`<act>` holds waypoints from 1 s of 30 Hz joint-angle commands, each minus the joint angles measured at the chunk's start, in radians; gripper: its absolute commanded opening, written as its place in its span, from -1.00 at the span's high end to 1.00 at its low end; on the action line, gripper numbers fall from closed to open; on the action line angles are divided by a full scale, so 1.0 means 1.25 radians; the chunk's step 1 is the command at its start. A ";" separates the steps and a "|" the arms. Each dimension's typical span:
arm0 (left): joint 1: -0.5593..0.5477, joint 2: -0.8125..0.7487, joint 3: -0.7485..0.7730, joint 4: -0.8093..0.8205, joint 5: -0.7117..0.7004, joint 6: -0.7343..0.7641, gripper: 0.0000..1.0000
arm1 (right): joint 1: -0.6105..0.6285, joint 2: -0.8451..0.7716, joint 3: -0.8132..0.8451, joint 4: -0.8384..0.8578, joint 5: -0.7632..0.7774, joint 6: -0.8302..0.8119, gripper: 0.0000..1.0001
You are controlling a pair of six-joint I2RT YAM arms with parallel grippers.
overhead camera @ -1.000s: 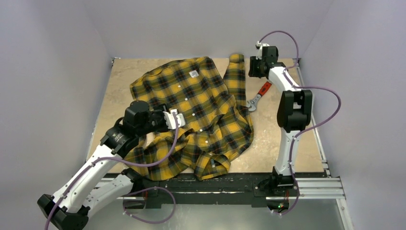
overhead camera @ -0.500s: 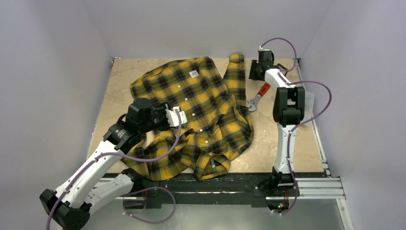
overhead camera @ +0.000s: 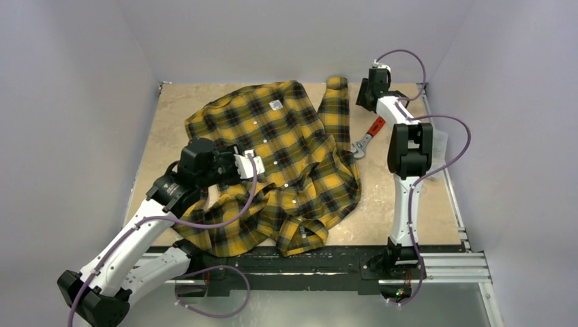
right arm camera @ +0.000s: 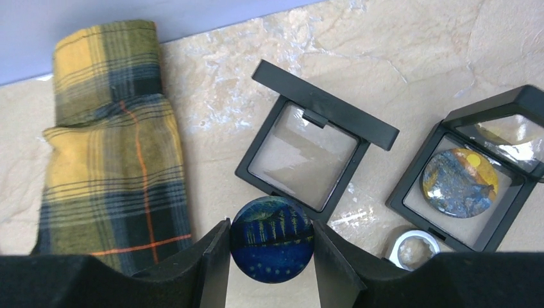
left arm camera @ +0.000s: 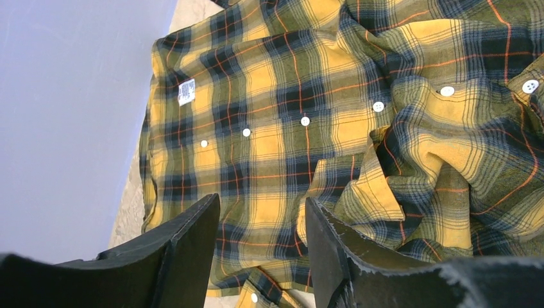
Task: Remove the brooch from the garment
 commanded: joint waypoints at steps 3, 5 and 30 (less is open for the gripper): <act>0.010 0.004 0.022 0.011 0.026 -0.022 -0.01 | -0.004 0.022 0.037 0.036 0.051 0.031 0.41; 0.011 0.008 0.023 0.010 0.027 -0.022 -0.01 | -0.004 0.031 0.045 0.041 0.069 0.039 0.42; 0.038 0.067 0.044 0.016 0.057 -0.030 0.03 | -0.016 0.104 0.133 0.065 0.077 0.043 0.38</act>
